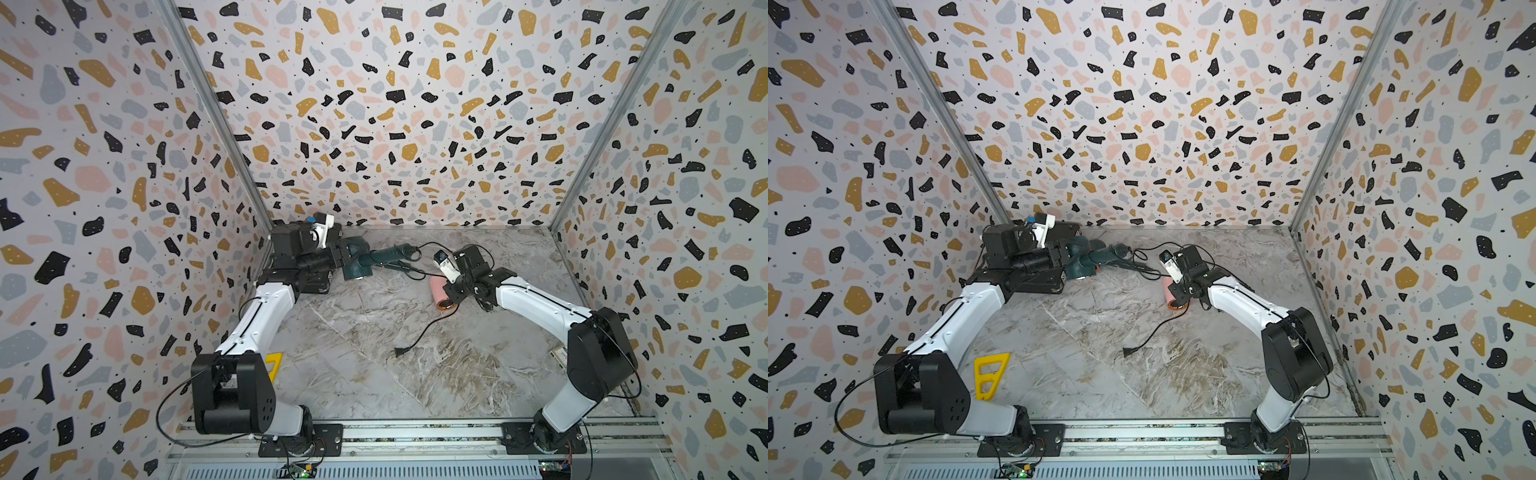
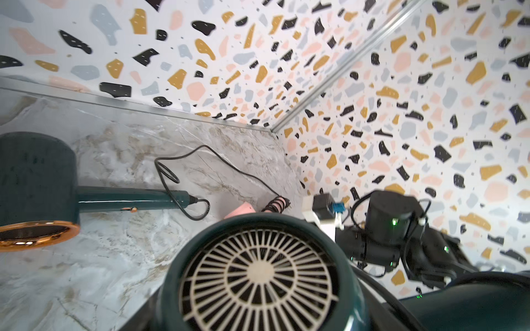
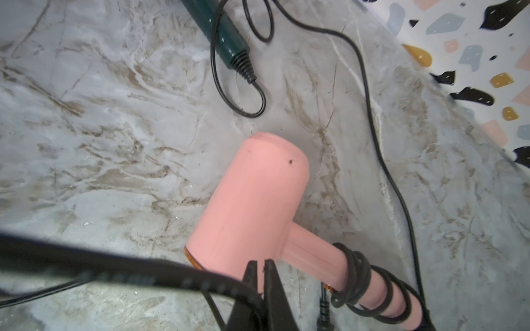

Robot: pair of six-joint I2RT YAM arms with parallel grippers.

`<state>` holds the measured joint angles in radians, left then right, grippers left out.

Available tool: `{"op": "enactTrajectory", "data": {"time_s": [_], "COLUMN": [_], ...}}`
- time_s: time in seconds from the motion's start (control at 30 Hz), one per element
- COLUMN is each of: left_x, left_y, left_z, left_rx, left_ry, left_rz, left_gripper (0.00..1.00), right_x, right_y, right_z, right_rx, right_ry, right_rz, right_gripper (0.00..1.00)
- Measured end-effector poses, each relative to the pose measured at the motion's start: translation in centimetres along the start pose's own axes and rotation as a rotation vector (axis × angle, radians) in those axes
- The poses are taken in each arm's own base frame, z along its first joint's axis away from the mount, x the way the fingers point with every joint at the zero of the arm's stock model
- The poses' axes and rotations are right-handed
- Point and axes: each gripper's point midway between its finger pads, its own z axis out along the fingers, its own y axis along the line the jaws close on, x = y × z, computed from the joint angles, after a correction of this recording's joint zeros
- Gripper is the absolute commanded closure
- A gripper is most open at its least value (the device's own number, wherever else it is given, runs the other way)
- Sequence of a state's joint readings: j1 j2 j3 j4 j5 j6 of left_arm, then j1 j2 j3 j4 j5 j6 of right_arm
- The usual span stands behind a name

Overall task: Wrap the cord around the hair dryer
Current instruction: Wrap the power cord around the hair dryer.

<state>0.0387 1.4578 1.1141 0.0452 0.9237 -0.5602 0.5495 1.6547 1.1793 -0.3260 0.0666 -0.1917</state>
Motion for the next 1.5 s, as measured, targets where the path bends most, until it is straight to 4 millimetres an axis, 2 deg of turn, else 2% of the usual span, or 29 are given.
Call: {"op": "enactTrajectory", "data": {"time_s": [0.13,0.27,0.37,0.43,0.7,0.9,1.13,1.23,1.4,1.5], "left_x": [-0.9,-0.8,-0.1,0.5,1.2,1.8,0.8,0.9,2.3,4.0], "left_y": [4.5,9.9,12.5,13.3,14.2,14.4,12.3,11.3,10.3,9.7], "left_z": [-0.9,-2.9,-4.4,-5.1,-8.1,-9.1,-7.5,-6.8,-4.5,-2.3], "left_rx": [-0.103,-0.249,-0.369,-0.441,-0.664,-0.797,-0.904,-0.928,-0.92,-0.876], "left_ry": [-0.061,-0.12,-0.131,-0.126,-0.088,-0.034,0.015,0.049,0.16,0.244], "left_rz": [-0.136,-0.267,-0.312,-0.313,-0.241,-0.164,0.041,0.121,0.23,0.279], "left_gripper": [1.0,1.0,1.0,1.0,1.0,1.0,1.0,1.0,1.0,1.0], "right_x": [1.6,1.6,1.3,1.5,2.4,2.4,3.2,2.5,-1.0,-3.4], "right_y": [0.6,0.8,1.1,1.4,3.1,3.1,3.4,3.2,2.2,1.5], "right_z": [-0.6,-2.3,-2.9,-2.9,-3.0,-4.7,-6.2,-7.3,-10.5,-12.2], "right_rx": [-0.007,-0.009,-0.013,-0.018,-0.039,-0.026,0.024,0.045,0.07,0.085], "right_ry": [0.011,-0.022,-0.039,-0.031,0.011,0.004,0.066,0.062,-0.038,-0.106], "right_rz": [0.012,0.036,0.043,0.04,0.006,-0.003,-0.05,-0.061,-0.055,-0.059], "right_gripper": [1.0,1.0,1.0,1.0,1.0,1.0,1.0,1.0,1.0,1.0]}}
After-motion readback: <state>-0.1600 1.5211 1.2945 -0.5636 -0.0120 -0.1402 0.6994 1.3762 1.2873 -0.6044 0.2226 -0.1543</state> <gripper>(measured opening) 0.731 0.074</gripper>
